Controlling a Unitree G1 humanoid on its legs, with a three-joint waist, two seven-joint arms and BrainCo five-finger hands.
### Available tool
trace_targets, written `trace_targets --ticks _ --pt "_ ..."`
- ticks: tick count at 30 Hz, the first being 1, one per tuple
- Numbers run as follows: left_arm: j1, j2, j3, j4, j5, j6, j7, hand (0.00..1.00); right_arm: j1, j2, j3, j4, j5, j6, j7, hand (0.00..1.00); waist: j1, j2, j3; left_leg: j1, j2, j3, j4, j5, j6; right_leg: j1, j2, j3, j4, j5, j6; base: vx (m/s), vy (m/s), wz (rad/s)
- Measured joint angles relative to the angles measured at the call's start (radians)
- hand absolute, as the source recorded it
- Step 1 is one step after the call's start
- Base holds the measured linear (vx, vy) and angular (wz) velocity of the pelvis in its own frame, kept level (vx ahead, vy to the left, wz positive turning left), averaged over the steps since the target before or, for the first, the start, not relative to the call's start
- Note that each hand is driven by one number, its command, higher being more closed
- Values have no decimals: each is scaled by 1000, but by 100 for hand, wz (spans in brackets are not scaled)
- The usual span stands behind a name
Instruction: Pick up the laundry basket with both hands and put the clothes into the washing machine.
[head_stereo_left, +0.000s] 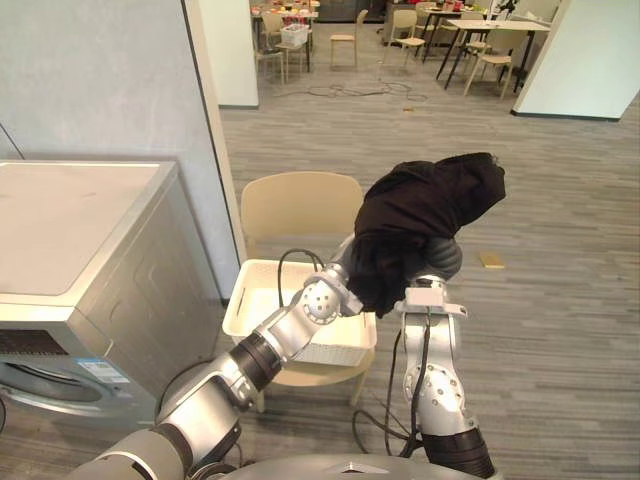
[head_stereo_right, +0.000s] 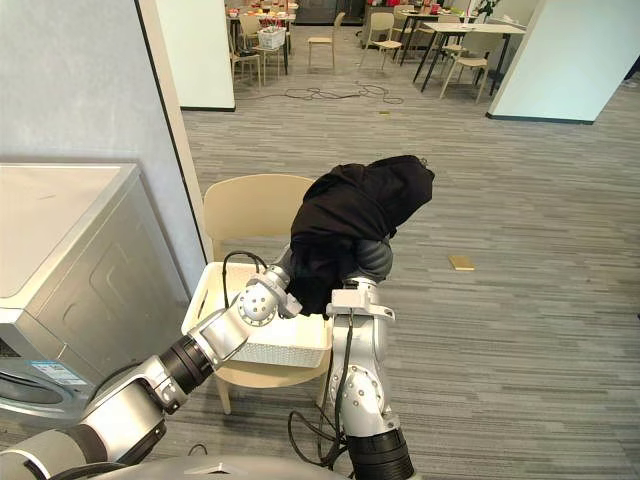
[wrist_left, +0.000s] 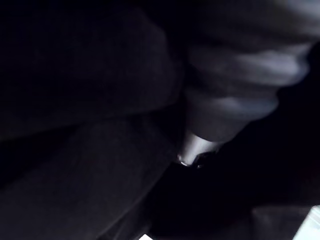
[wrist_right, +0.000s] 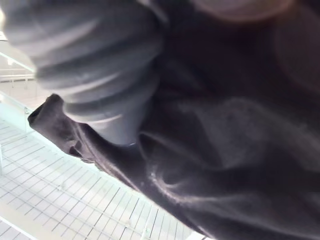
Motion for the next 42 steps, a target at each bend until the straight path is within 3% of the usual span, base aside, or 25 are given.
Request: trace_targets --ticks 7,13,22,27,31,34,39,42 --pt "10 26 88 -97 -144 12 -9 100 134 -23 -121 4 -3 23 -5 0 4 -3 2 -1 0 0 0 0 0 0 0 -3 0 -1 -2 0 0 0" --pt "133 80 269 -242 -225 10 -14 100 248 -55 -349 127 -43 73 -2 0 -7 -2 2 0 2 1 0 -3 -2 -1 1 0 0 -3 0 0 0 0" --pt "269 116 477 -386 -364 9 -14 100 292 -56 -412 225 -68 140 35 0 -15 -3 4 1 3 10 0 -12 -10 -6 2 9 -3 -3 -1 0 0 -2" --pt "374 118 545 -487 -456 -19 -12 100 302 -35 -443 334 -82 168 56 0 -15 -1 4 1 3 13 0 -17 -9 -4 2 9 -9 -3 -1 0 0 0" --pt "508 120 575 -527 -583 -27 -58 100 307 -15 -474 420 -104 190 68 0 -8 0 5 1 3 13 0 -21 -11 -1 3 9 -13 -3 -2 0 0 0" --pt "668 120 608 -608 -685 -28 -101 100 343 3 -501 539 -182 212 86 0 2 0 5 0 2 5 0 -22 -9 2 2 4 -12 -5 -1 37 -5 5" --pt "872 121 650 -647 -828 -32 -201 100 407 7 -554 839 -240 264 136 0 25 9 11 2 1 -24 0 -23 -10 21 1 -28 -3 -25 -5 20 -9 17" --pt "938 134 649 -617 -884 -32 -241 100 408 7 -580 1038 -276 268 163 0 34 10 23 16 2 -39 0 -27 -15 46 3 -48 -6 -31 -7 -12 -13 19"
